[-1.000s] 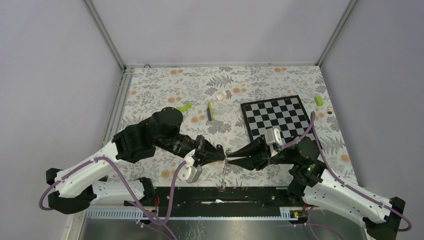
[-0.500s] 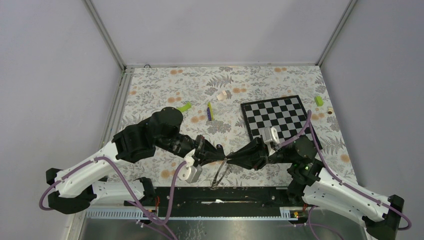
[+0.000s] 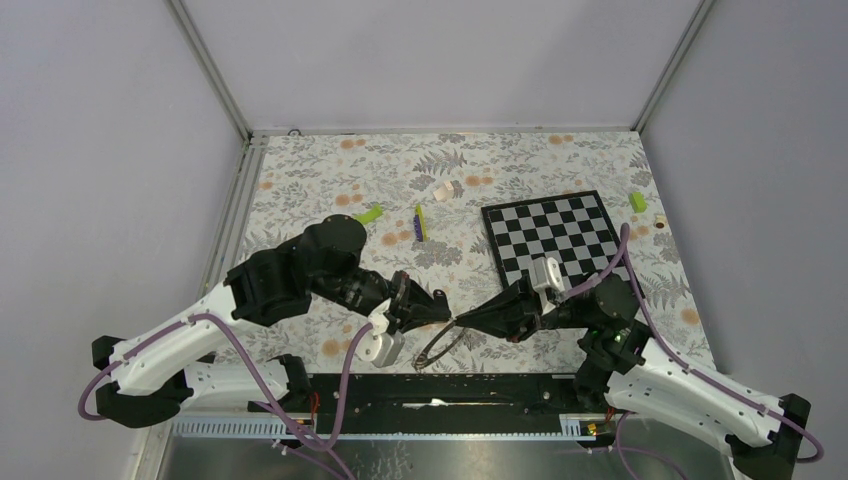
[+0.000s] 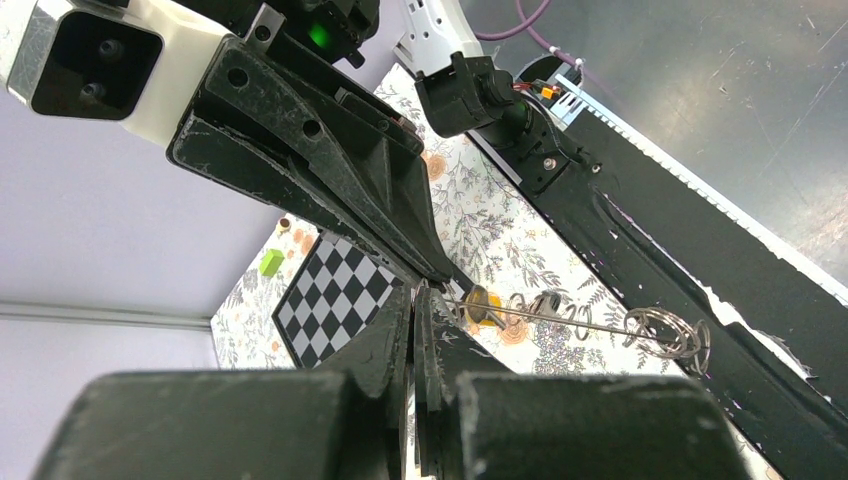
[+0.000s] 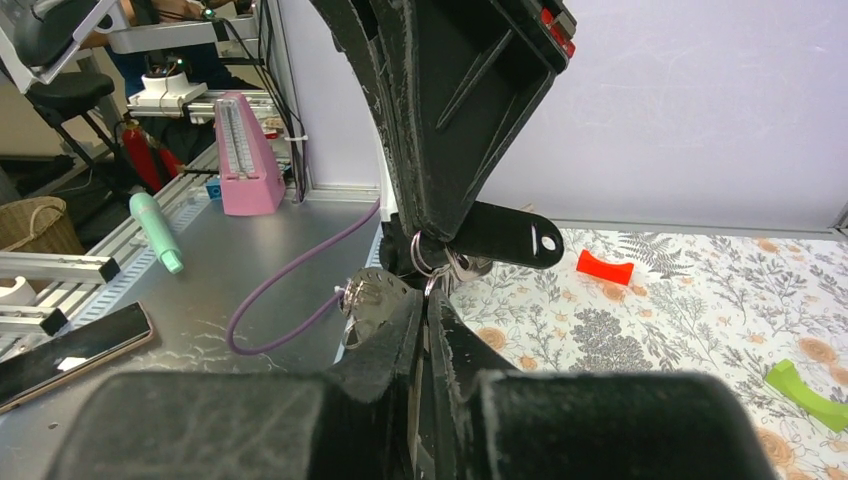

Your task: Remove the keys from the keyring

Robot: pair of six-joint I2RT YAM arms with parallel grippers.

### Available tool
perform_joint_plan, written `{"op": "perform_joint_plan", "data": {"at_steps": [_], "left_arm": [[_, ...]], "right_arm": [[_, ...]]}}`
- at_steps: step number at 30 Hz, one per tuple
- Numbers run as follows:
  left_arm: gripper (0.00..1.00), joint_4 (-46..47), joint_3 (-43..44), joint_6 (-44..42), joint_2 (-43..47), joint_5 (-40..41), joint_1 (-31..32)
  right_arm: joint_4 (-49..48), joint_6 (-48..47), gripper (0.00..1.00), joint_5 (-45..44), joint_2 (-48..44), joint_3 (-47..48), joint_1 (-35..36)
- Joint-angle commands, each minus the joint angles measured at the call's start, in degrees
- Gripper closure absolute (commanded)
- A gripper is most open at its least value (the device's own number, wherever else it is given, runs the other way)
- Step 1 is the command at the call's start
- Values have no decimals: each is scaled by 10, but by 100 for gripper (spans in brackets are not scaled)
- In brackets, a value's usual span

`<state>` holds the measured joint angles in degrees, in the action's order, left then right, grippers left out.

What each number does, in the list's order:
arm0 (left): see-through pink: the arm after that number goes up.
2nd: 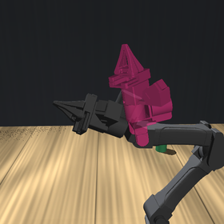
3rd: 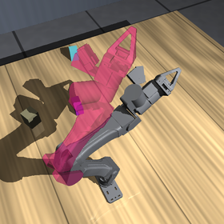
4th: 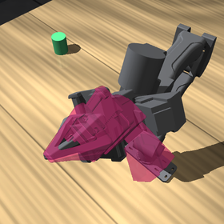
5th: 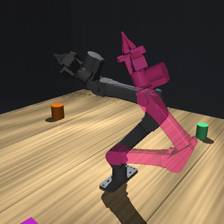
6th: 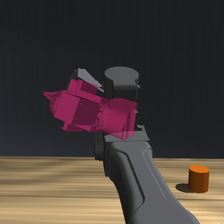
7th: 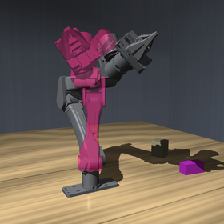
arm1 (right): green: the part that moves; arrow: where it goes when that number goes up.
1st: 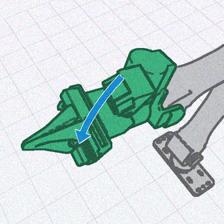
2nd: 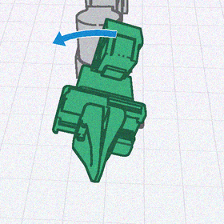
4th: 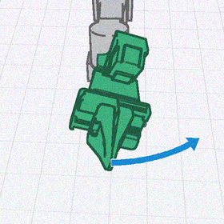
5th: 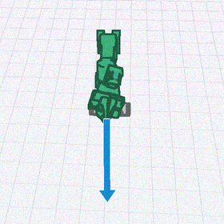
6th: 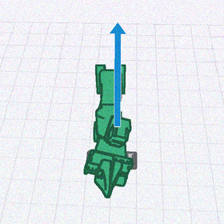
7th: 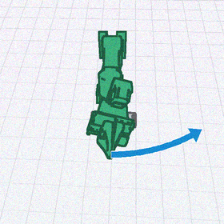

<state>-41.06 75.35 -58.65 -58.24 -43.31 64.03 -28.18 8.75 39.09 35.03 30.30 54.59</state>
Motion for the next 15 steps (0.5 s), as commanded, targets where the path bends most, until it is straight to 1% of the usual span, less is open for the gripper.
{"op": "perform_joint_plan", "data": {"at_steps": [1,5,10,15], "left_arm": [[100,21,2,-2,8,-17,2],[100,21,3,-2,7,-17,2],[100,21,4,-2,4,-19,2],[100,22,6,-2,4,-19,2]], "right_arm": [[17,-26,91,-3,-22,13,-1],[44,-41,91,-11,-40,16,-1],[46,-41,90,-12,-42,16,-1],[39,-40,83,-10,-35,15,-1]]}}
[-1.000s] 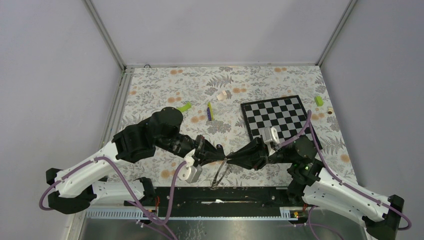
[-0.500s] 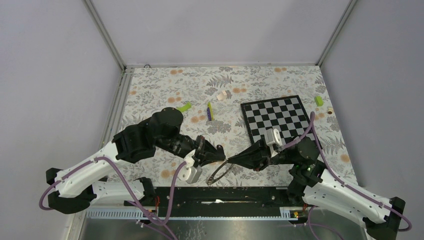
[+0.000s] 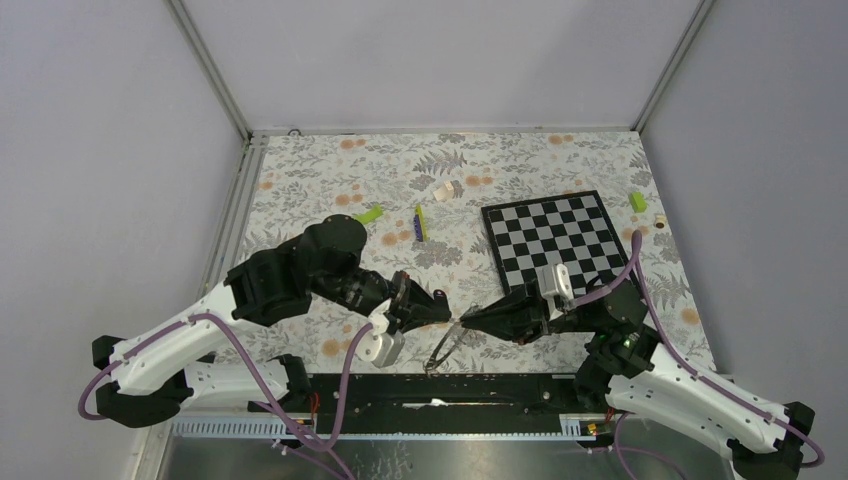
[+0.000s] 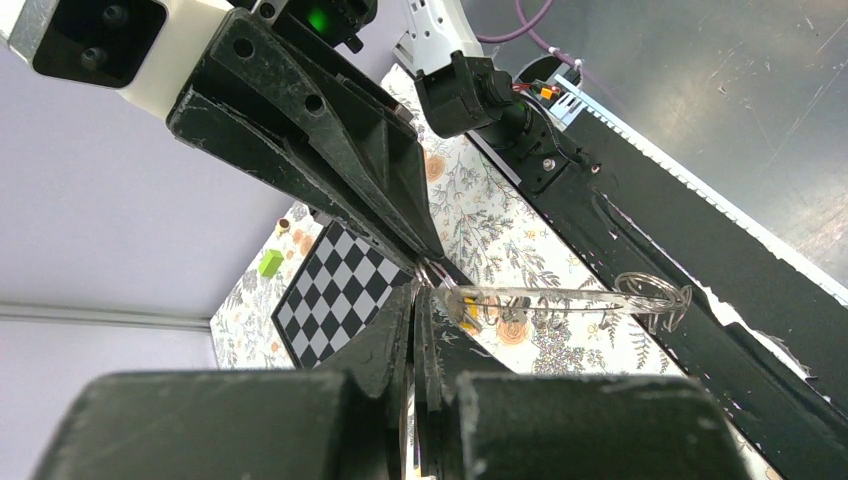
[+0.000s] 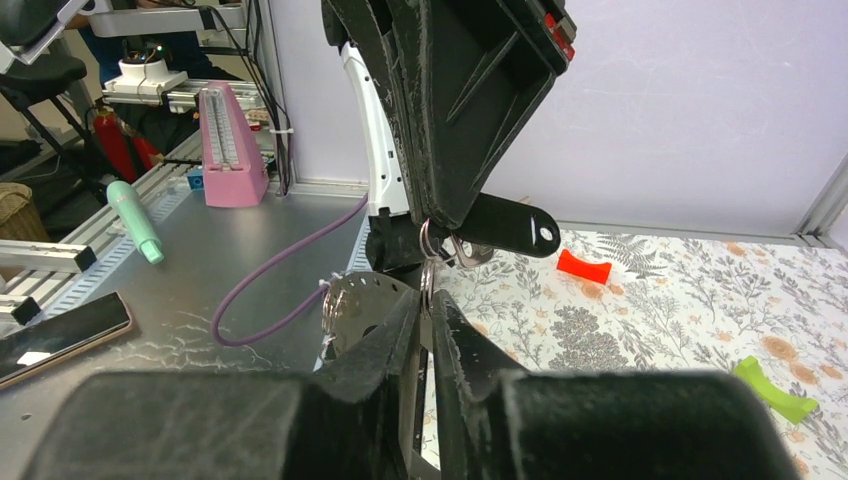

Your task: Remove the keys from the keyring

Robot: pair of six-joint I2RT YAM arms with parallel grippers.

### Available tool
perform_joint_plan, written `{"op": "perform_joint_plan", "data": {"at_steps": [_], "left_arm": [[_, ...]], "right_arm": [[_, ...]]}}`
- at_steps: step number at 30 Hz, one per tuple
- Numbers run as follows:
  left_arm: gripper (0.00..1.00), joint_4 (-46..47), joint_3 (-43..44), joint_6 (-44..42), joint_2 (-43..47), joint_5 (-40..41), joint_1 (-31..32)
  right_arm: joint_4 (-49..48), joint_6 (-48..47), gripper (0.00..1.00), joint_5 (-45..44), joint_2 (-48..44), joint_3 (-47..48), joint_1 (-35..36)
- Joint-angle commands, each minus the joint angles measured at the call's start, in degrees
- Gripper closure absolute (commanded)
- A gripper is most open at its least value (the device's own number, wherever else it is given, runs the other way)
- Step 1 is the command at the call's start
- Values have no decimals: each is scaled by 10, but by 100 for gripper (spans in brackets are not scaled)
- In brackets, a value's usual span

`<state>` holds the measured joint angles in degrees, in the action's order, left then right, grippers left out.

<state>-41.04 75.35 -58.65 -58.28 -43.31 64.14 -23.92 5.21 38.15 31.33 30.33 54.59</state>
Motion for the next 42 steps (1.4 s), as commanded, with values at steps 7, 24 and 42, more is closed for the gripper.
{"op": "perform_joint_plan", "data": {"at_steps": [7,24,42], "left_arm": [[100,21,6,-3,2,-16,2],[100,21,7,-2,-1,-20,2],[100,21,4,-3,3,-16,4]], "right_arm": [[-15,0,70,1,7,11,-1],[-62,21,69,10,28,3,-1],[-51,16,91,8,18,0,-1]]}}
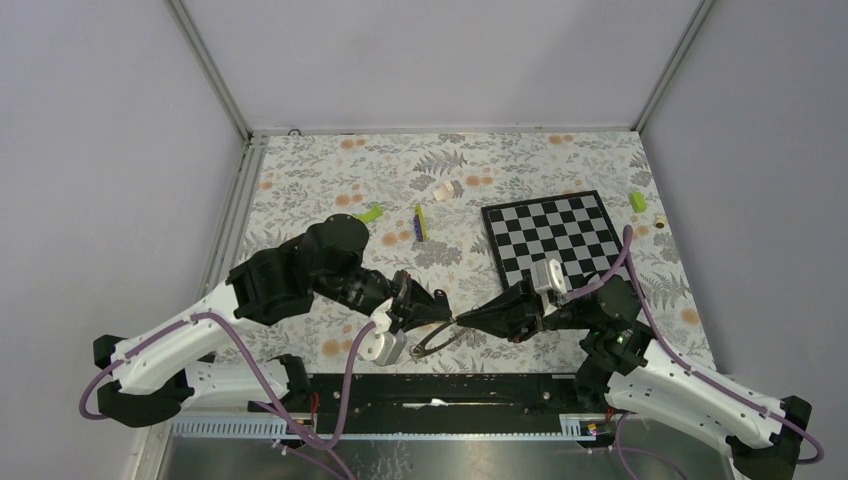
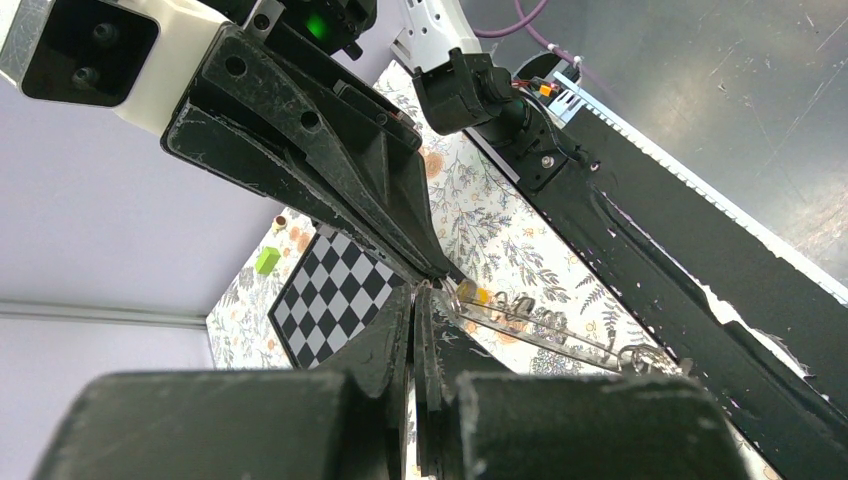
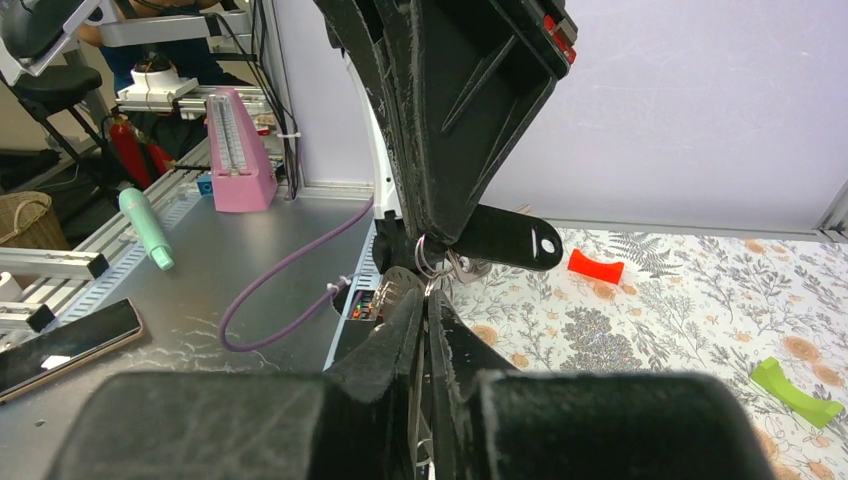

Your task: Remove the keys from the keyring

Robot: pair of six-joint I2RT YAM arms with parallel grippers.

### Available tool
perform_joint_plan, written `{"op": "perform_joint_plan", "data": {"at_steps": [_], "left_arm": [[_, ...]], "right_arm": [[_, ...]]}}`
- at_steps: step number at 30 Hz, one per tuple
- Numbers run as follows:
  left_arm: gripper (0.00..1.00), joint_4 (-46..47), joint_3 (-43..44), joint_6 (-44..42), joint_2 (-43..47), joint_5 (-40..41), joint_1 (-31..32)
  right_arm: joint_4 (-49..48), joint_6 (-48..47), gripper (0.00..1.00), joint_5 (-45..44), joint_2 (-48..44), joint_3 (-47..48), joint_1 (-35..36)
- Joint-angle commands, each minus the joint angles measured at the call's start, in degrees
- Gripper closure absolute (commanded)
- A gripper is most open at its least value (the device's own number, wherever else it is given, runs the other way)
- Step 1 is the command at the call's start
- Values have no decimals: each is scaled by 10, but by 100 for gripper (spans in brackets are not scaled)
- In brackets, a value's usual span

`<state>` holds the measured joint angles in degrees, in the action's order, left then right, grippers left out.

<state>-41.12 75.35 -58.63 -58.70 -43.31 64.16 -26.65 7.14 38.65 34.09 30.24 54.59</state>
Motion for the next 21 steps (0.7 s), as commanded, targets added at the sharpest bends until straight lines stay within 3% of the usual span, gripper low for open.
{"op": "perform_joint_plan", "data": {"at_steps": [1,14,21], "left_arm": [[100,22,5,-3,7,-16,3],[100,22,5,-3,4,-18,4],[100,22,7,-2,4,-18,4]], "right_arm": [[-24,-3,91,2,-12,-2,-1],[-21,0,92,-15,-42,-14,-1],[-21,1,78,-16,-36,-13,-1]]}}
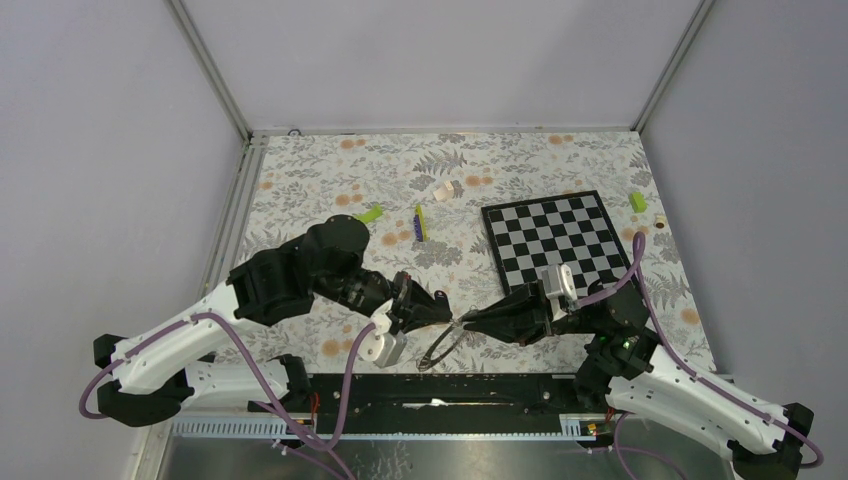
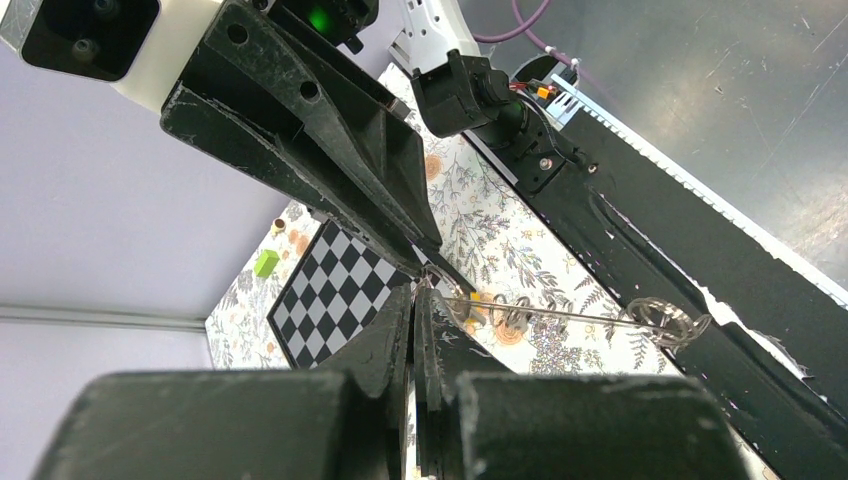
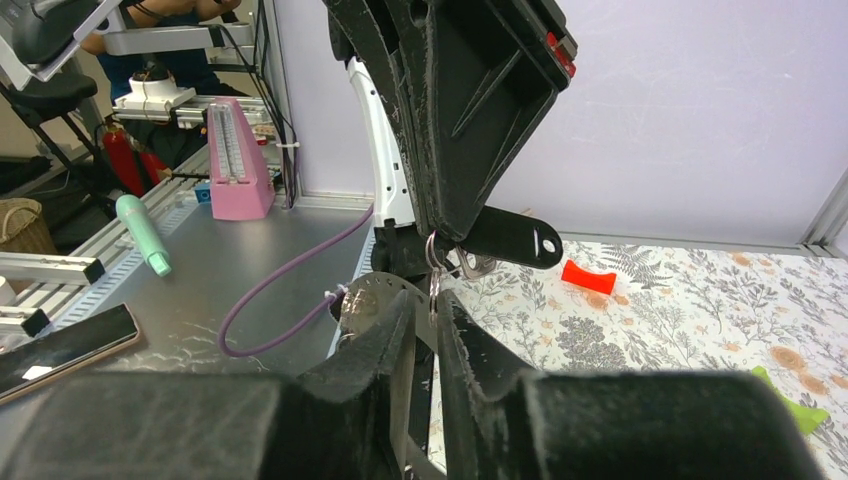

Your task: Remove the keys from the keyring

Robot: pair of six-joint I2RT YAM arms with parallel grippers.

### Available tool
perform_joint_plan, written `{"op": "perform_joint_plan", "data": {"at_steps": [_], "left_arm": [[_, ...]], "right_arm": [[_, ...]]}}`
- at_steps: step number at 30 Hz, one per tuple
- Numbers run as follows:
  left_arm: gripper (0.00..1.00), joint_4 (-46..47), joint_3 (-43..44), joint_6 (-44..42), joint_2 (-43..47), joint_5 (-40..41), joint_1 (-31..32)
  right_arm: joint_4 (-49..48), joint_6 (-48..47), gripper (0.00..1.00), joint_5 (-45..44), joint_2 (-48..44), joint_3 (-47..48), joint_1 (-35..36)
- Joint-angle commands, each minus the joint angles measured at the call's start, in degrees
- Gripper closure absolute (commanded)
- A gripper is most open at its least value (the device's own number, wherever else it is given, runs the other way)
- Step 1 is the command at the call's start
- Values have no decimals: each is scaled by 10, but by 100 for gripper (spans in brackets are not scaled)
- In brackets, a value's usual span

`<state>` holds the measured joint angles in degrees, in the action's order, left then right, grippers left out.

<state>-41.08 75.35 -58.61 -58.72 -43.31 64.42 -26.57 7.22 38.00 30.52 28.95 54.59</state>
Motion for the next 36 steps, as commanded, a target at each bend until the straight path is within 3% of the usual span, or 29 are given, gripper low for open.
{"op": "perform_joint_plan", "data": {"at_steps": [1,22,26,36], "left_arm": [[100,22,7,-3,4,-17,1],[100,22,9,-3,0,-18,2],[100,21,8,-3,0,-18,2],[100,21,7,-1,1,-21,1]], "right_arm": [[-23,0,77,-7,1,0,-1],[-59,20,75,15,44,4,-1],[-60,19,77,14,41,3,-1],[-47,14,94,12,27,1,-1]]}}
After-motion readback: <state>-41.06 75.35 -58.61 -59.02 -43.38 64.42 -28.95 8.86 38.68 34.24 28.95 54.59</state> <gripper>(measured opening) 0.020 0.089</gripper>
